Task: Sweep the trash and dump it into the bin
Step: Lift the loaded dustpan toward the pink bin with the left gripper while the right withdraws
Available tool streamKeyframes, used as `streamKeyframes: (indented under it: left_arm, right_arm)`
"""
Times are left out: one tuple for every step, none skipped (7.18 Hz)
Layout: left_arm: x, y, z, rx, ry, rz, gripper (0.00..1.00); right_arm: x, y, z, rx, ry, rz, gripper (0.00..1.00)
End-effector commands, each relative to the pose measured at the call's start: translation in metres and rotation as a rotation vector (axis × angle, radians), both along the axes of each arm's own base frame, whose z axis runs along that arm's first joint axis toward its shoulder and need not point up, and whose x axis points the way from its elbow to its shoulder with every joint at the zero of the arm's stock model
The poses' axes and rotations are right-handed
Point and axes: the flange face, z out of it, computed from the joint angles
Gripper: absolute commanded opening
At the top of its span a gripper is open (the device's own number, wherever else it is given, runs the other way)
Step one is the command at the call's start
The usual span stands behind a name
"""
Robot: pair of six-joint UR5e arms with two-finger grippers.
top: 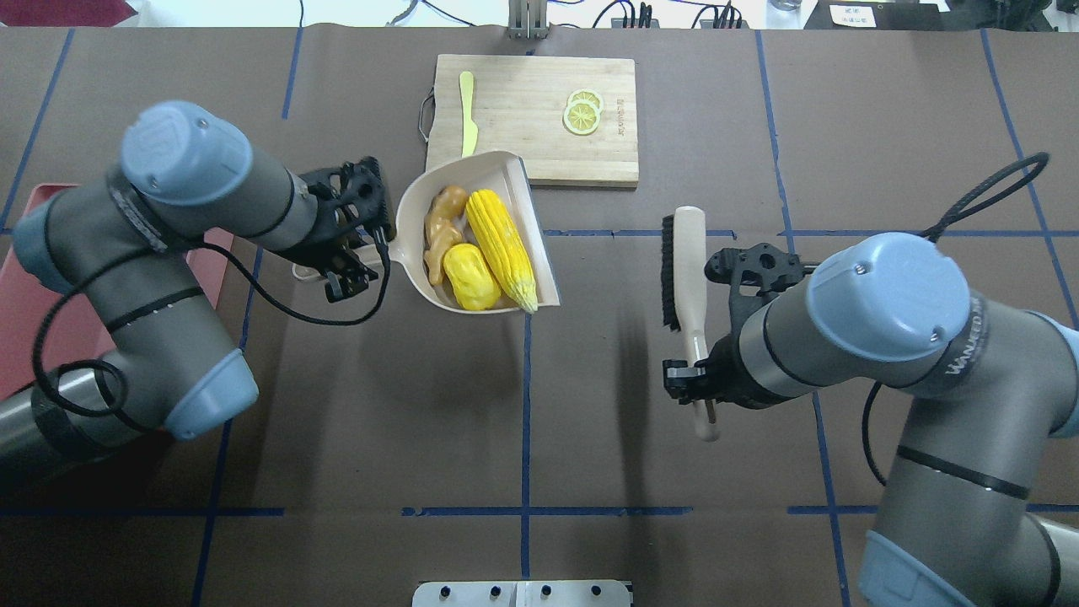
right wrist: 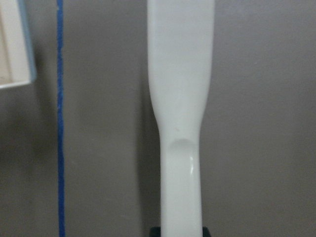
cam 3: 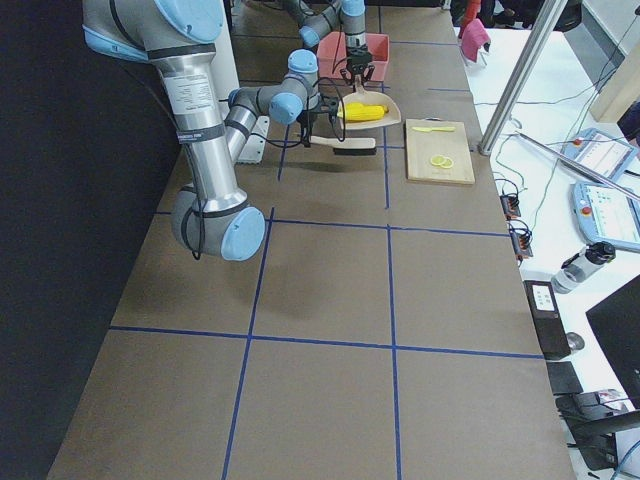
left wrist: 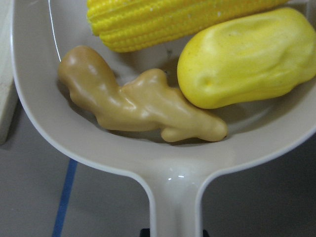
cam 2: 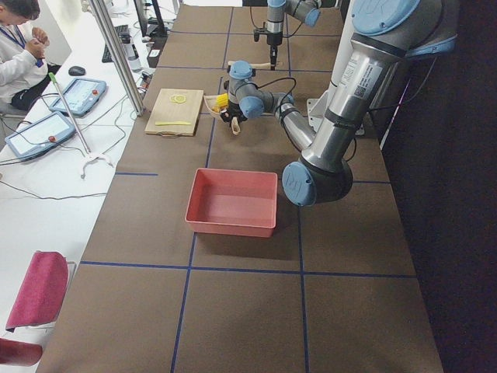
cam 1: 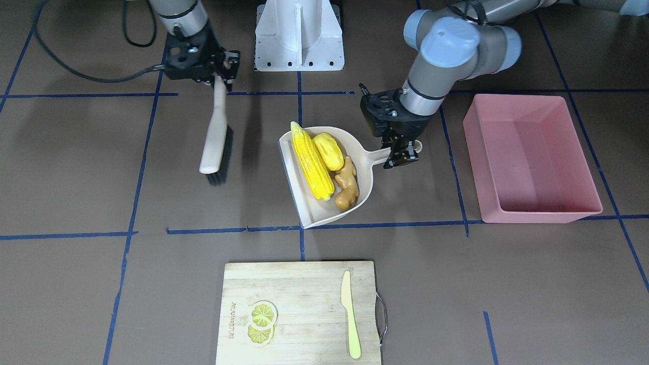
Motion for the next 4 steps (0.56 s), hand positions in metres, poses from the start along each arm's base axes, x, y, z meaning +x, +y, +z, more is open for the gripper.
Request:
streamKeyframes:
  left_arm:
    - [-0.086, -0.029, -0.004, -0.082, 0.027, -0.055, 0.32]
    - [-0.123, -0.030, 0.000, -0.107, 0.041, -0.074, 0.32]
    - [-0.153, -0.032, 0.016, -0.133, 0.046, -0.096, 0.32]
    - [-0.186, -0.025, 0.027, -0.129, 0.049, -0.107, 0.32]
  right_arm:
    - [0.033, -0.016, 0.026, -0.030, 0.029, 0.025, 0.00]
    - [0.032, -0.017, 0.029, -0.032, 0.034, 0.025, 0.00]
    - [0.036, -0.022, 0.030, -0.020, 0.038, 0.026, 0.00]
    - [0.041, -0.026, 0.035, -0.005, 0.048, 0.020, 0.00]
